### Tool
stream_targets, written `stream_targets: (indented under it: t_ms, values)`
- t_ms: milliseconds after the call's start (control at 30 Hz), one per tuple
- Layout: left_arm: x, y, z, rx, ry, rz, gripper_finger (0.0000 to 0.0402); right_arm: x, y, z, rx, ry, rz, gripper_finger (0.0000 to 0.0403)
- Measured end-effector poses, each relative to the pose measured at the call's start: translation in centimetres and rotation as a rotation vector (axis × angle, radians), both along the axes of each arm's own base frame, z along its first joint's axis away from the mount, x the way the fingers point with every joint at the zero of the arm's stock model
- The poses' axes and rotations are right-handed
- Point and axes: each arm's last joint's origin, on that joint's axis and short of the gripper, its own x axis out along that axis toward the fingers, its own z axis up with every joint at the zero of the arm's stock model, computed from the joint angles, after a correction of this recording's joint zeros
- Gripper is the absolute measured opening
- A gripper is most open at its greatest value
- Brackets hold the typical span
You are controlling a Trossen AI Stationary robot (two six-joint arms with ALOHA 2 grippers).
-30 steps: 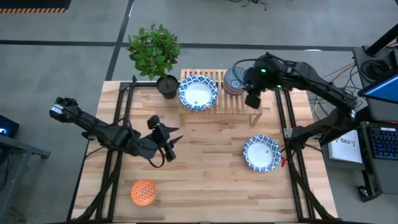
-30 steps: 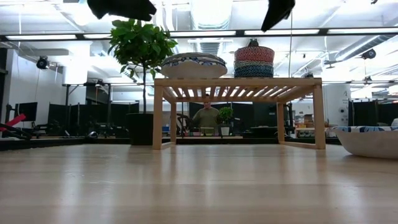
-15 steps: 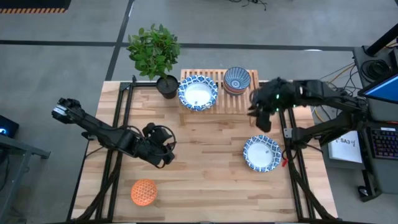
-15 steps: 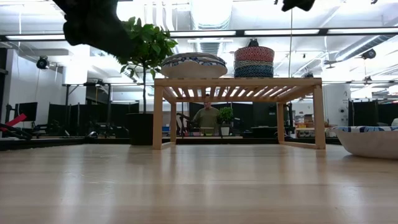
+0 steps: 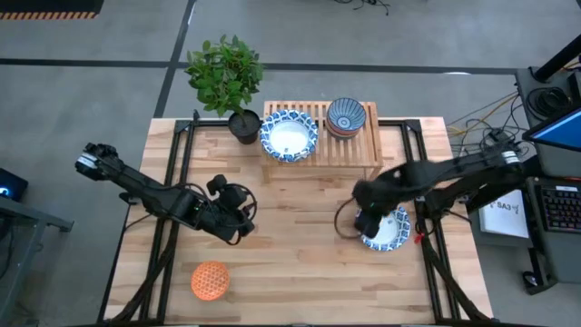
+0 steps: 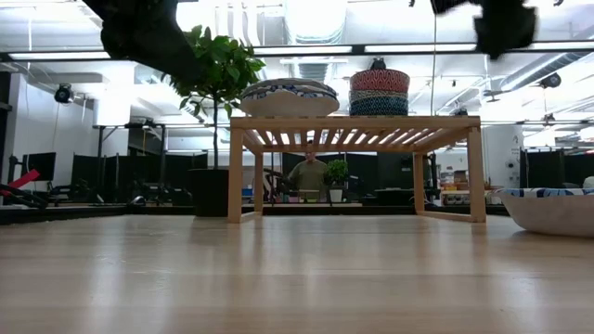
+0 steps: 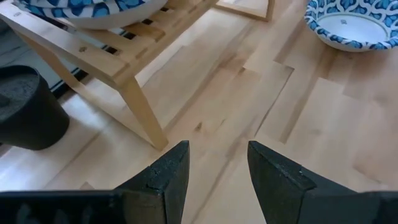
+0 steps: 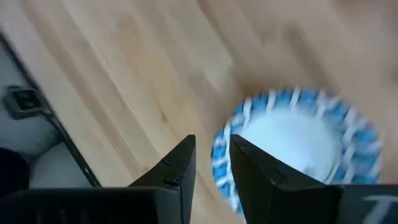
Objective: Place and stack bowls onto a shelf
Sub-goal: Stack the blue pattern bowl on top of the other blue pattern bowl on the shelf
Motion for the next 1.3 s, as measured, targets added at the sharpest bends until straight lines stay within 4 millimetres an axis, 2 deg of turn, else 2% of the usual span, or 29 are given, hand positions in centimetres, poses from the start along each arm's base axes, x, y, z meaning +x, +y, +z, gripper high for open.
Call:
stream_targets:
  t_ms: [233,400,600,767,1133,1300]
  values:
    - [0.0,0.0,0.0,0.011,0.002,-0.001,0.0146,1.8,2.6,-5.5,0.034,0.268,-0.026,0.0114]
    - [0.0,0.0,0.0,0.012,0.003,-0.002,0.0146,3.2,3.1,-9.1,-0.029,0.401,-0.042,0.0139]
    - [0.0,0.0,-0.1,0.020,0.011,-0.008,0.0146,4.3,3.5,-12.1,-0.055,0.514,-0.016,0.0144]
    - [-0.1,0.0,-0.4,0.027,0.023,-0.009,0.0146,4.9,3.8,-13.0,-0.038,0.546,-0.005,0.0144]
    - [-0.1,0.1,-0.6,0.031,0.028,-0.008,0.0146,4.9,4.1,-12.7,0.021,0.542,-0.049,0.0145]
    - [-0.1,0.1,-0.6,0.031,0.027,-0.007,0.0146,5.4,4.5,-13.8,-0.010,0.540,-0.061,0.0145]
